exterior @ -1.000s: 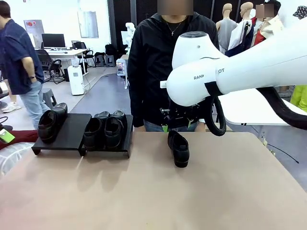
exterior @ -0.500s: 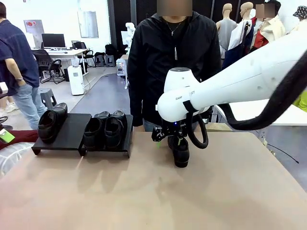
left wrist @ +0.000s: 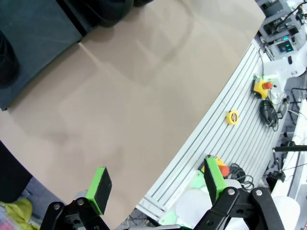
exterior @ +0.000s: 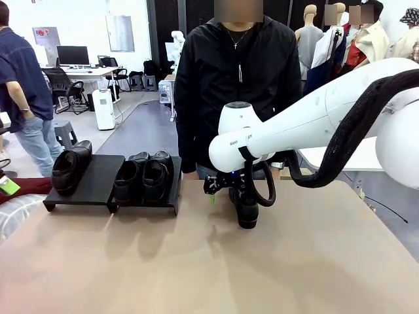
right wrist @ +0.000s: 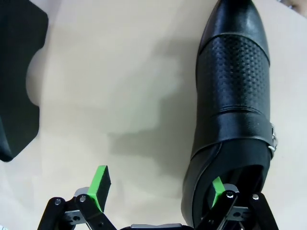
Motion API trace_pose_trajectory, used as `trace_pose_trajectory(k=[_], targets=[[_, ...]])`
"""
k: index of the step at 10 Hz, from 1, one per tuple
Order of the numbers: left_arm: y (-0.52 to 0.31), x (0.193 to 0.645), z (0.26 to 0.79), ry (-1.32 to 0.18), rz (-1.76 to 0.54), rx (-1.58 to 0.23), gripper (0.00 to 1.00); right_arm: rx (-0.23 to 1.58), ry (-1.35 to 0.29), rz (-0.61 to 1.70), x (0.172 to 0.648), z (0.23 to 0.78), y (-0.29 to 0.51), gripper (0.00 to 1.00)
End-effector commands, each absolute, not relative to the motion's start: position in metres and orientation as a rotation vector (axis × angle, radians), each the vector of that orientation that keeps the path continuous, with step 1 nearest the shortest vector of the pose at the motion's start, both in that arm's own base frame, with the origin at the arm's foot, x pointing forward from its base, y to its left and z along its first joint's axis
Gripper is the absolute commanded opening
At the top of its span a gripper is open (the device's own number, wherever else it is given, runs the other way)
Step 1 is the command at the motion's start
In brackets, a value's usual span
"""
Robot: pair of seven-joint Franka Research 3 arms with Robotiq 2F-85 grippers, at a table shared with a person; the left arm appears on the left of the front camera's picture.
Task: Organize the shoes by placing them on the stand.
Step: Pick up one Shoe and place it in the middle of the table.
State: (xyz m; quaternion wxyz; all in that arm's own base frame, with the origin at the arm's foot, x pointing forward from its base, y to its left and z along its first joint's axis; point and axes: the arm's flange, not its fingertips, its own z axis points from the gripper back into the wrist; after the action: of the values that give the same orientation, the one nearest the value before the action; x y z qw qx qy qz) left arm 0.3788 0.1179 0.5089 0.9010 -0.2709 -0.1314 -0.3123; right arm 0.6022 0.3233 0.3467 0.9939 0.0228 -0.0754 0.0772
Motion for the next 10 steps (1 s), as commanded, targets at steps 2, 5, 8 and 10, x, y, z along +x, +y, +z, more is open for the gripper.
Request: trace_pose_trajectory(k=[2, 5, 8, 10], targets=[[0.1168, 0.3767, 0.508, -0.277, -0.633, -0.55, 1.0, 0.008, -0.191, 0.073, 0.6034, 0.348, 0.3231, 1.0], [0.1168, 0.3767, 0.508, -0.277, -0.633, -0.55, 1.0, 0.027, -0.138, 0.02, 0.6034, 0.3461, 0.3203, 0.0], [0.1168, 0.3767, 0.508, -0.277, -0.633, -0.55, 1.0, -0.019, -0.118, -0.037, 0.6008, 0.3464, 0.3168, 0.0], [0.1168, 0.3767, 0.508, -0.277, -0.633, -0.55, 1.0, -0.079, -0.115, -0.079, 0.601, 0.3501, 0.3138, 0.0]])
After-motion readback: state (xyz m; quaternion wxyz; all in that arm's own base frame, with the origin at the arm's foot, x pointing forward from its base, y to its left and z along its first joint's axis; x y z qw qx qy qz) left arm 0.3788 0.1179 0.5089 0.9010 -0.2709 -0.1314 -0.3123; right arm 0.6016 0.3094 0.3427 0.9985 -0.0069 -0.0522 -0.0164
